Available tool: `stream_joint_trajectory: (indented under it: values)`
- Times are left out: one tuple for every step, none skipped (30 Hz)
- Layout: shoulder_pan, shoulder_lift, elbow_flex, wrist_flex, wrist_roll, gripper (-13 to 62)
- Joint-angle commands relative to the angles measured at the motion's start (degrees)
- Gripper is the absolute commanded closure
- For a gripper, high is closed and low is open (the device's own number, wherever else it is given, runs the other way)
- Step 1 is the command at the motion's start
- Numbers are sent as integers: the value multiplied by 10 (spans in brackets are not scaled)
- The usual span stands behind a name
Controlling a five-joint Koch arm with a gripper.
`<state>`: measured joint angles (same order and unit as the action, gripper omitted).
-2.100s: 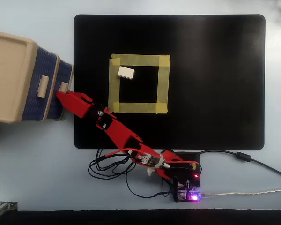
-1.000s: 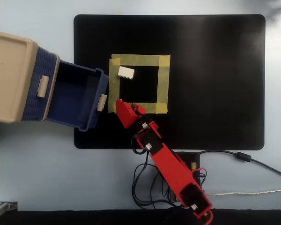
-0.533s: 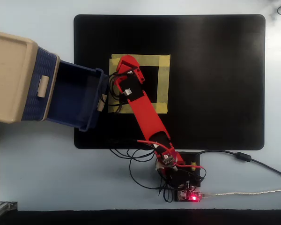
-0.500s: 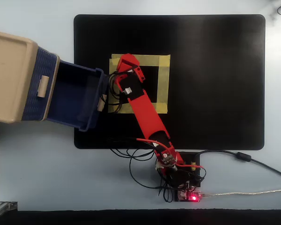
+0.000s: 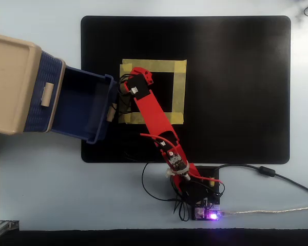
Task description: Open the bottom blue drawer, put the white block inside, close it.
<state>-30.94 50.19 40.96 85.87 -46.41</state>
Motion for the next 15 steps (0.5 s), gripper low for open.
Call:
stream_joint_trajectory:
  values:
    - [-8, 4, -12, 9, -3, 164]
    - [-8, -1, -12, 9, -4, 164]
    - [-8, -5, -13, 8, -4, 165]
    - [-8, -11, -13, 6, -5, 165]
    - [-8, -17, -13, 4, -6, 166]
    - [-8, -22, -13, 0, -8, 168]
    - [-9, -24, -13, -2, -17, 172]
    - [-8, -25, -12, -3, -33, 191]
    - [-6, -24, -13, -4, -53, 219]
    - [-6, -24, -14, -7, -78, 260]
    - [-7, -22, -14, -18, -105, 312]
    - [-7, -20, -14, -33, -124, 366]
    - [-7, -18, -16, -47, -135, 436]
    - [-7, -17, -17, -66, -138, 536]
    - [-7, -13, -17, -80, -137, 582]
